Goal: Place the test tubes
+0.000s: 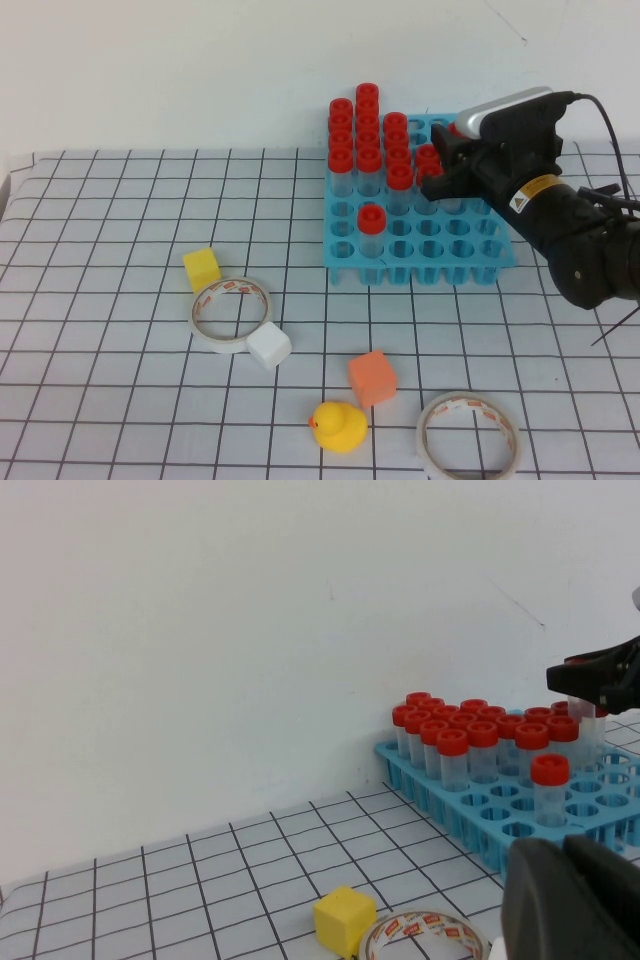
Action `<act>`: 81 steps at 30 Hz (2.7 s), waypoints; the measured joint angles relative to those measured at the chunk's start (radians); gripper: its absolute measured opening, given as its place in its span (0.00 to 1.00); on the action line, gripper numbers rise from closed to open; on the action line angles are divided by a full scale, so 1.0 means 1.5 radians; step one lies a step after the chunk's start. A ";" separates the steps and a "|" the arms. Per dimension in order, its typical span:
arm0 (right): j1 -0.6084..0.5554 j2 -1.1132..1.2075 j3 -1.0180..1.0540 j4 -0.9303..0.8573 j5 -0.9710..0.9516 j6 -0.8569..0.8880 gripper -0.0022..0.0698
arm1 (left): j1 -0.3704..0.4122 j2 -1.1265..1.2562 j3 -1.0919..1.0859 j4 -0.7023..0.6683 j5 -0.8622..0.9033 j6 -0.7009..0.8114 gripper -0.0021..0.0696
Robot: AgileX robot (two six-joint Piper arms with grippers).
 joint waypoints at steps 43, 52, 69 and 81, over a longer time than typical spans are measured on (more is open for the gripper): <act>0.000 0.000 0.036 0.034 -0.004 -0.007 0.41 | 0.000 0.000 0.000 0.000 0.000 0.000 0.03; 0.000 0.001 0.036 0.025 0.004 -0.007 0.41 | 0.000 0.000 0.000 0.000 0.000 0.000 0.03; 0.000 -0.135 0.082 0.025 0.078 0.006 0.58 | 0.000 0.000 0.000 0.000 0.000 0.000 0.03; 0.000 -0.593 0.317 -0.159 0.211 0.118 0.04 | 0.000 0.000 0.000 0.000 0.000 -0.002 0.03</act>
